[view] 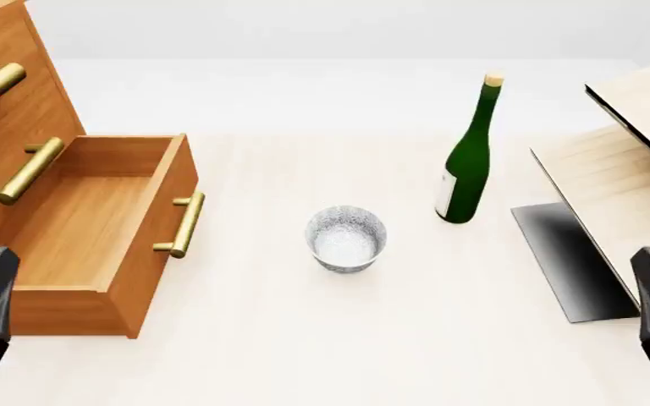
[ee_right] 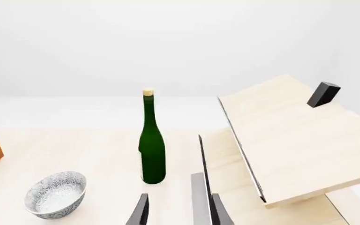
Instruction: Put the bowl in the bottom drawer of the cabinet.
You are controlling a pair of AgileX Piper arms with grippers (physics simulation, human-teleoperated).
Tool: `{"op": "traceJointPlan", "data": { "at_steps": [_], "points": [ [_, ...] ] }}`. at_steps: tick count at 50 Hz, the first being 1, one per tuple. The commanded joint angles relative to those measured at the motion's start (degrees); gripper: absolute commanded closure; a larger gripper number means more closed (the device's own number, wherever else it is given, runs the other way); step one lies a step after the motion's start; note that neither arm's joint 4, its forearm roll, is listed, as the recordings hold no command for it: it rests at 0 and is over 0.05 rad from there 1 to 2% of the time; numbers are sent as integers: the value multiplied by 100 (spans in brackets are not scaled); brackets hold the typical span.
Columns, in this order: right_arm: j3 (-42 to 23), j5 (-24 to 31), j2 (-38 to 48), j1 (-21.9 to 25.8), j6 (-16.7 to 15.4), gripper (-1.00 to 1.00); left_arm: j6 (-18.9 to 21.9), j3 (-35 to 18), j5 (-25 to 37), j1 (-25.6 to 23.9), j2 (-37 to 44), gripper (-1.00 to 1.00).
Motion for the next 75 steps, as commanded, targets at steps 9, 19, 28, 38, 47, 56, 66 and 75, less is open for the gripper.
{"op": "traceJointPlan", "data": {
  "at_steps": [9, 19, 28, 38, 47, 56, 66, 75],
  "points": [
    [-12, -11, 26, 9, -33, -100, 133, -30, 54, -158, 33, -100],
    [-8, -29, 40, 8, -33, -100, 546, -221, 333, -954, 14, -100],
    [-5, -41, 50, 8, -34, -100, 214, -218, 139, -2170, -6, -100],
    [-5, -59, 67, 7, -36, -100, 224, -925, 429, -2761, 271, -100],
    [-2, -105, 112, 7, -37, -100, 78, -1080, -36, -3334, 662, -100],
    [-1, -126, 133, 6, -38, -100, 264, -1375, -685, -3623, 1697, -100],
    [-2, -125, 132, 6, -37, -100, 451, -2195, -548, -3871, 2663, -100],
    [-2, -125, 132, 7, -37, -100, 314, -2475, -941, -4275, 3050, -100]
  ]
}}
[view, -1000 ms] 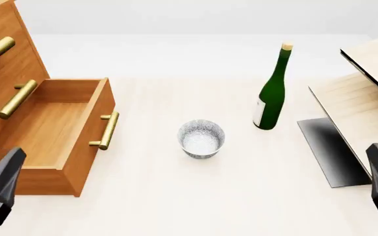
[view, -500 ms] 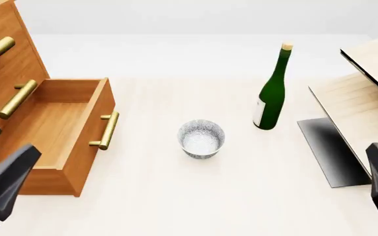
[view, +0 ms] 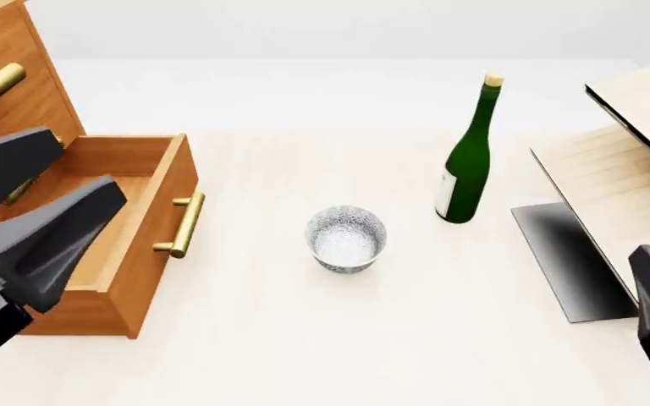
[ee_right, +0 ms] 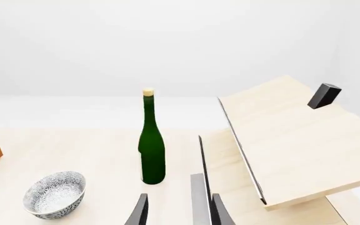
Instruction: Put the bowl in the bottom drawer of the cabinet.
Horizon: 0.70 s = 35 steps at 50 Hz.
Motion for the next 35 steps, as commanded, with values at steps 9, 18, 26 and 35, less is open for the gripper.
{"op": "traceJointPlan", "data": {
  "at_steps": [9, 18, 26, 35],
  "points": [
    [0, -4, 4, -1, 1, -100, 110, -1024, -395, -730, 1339, -100],
    [0, -3, 2, 0, 0, -100, 191, -1407, -518, -815, 1987, -100],
    [0, -3, 2, -1, 0, -100, 12, -1632, -614, -970, 2280, -100],
    [0, -4, 3, 1, -1, -100, 5, -2136, -308, -1068, 2914, -100]
  ]
}}
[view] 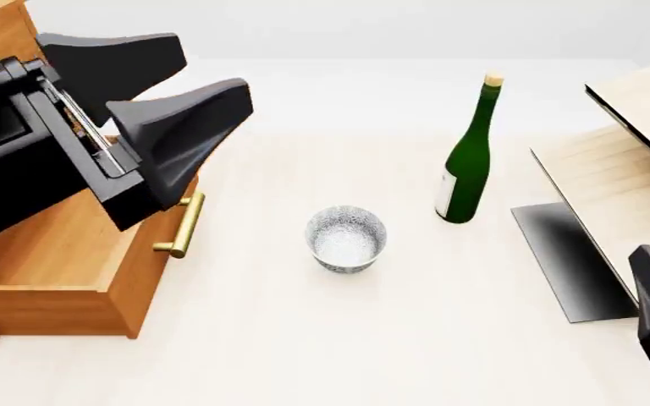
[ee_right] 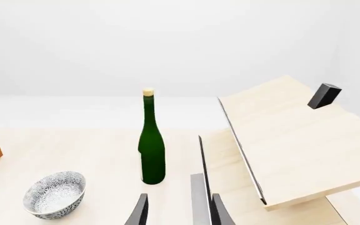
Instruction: Put the bowl in the bottom drawer of the cabinet.
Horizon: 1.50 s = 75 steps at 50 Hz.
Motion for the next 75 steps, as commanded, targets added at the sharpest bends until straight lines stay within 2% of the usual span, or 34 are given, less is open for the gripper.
{"op": "traceJointPlan", "data": {
  "at_steps": [1, 11, 21, 26, 33, 40, 46, 50, 55, 56, 58, 75],
  "points": [
    [0, -1, 2, 1, -1, -100, -6, -536, 189, -144, 729, -100],
    [0, 0, -1, 0, 2, -100, -46, -1158, 599, -63, 1509, -100],
    [0, -1, 1, 0, 0, -100, -94, -1574, 866, 55, 1942, -100],
    [0, 0, 0, 0, 3, -100, 150, -1751, 956, 43, 2167, -100],
    [0, -1, 1, 1, -2, -100, 116, -1932, 1127, 146, 2358, -100],
    [-12, 102, -94, -8, -1, -100, 263, -2126, 1283, 257, 2689, -100],
    [-14, 126, -115, -8, -1, -100, 73, -2380, 1499, 330, 3082, -100],
    [-14, 131, -120, -9, 0, -100, 117, -2520, 1599, 375, 3251, -100],
    [-14, 131, -120, -9, -1, -100, -247, -2615, 1659, 383, 3428, -100],
    [-13, 130, -119, -9, -1, -100, -446, -2610, 1633, 341, 3449, -100],
    [-13, 129, -118, -9, -1, -100, -333, -2650, 1675, 378, 3523, -100],
    [-10, 91, -81, -12, -1, -100, -656, -2715, 1724, 454, 3876, -100]
  ]
}}
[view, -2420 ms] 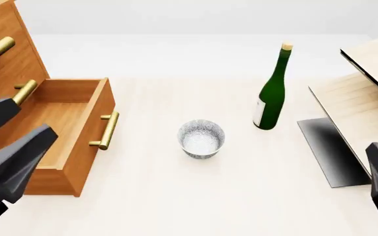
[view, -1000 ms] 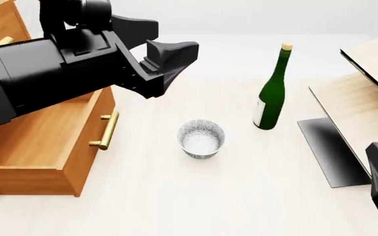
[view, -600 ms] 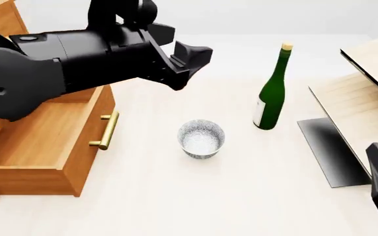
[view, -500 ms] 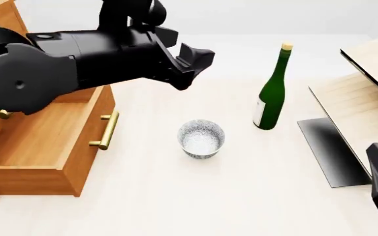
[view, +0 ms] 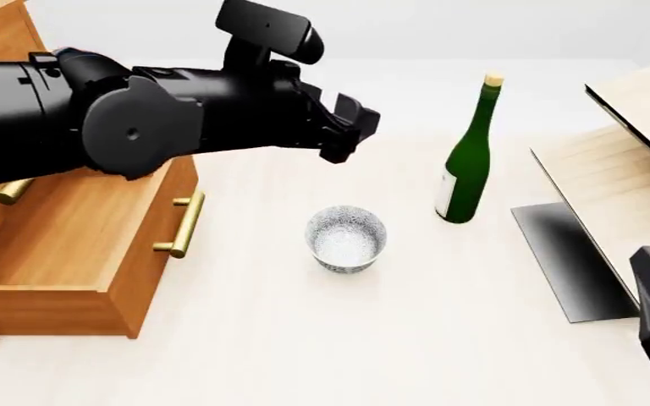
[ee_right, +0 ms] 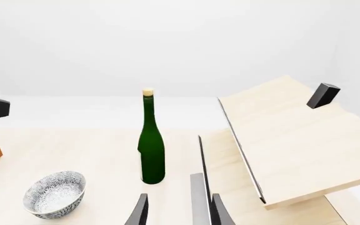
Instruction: Put the bowl in the bottom drawer of the cabinet.
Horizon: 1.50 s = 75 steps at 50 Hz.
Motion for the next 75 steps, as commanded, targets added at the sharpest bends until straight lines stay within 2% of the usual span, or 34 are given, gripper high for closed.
{"op": "traceJointPlan", "data": {
  "at_steps": [1, 22, 43, 55, 75],
  "points": [
    [1, -26, 25, -1, 0, -100, -186, -96, 79, 55, 265, -100],
    [3, -112, 109, -2, 0, -100, -408, -371, 347, 41, 837, -100],
    [3, -111, 107, -3, 0, -100, -428, -495, 418, 43, 1205, -100],
    [3, -111, 107, -2, 0, -100, -429, -502, 366, 213, 1435, -100],
    [3, -111, 107, -2, 1, -100, -777, -563, 235, 41, 2004, -100]
  ]
}}
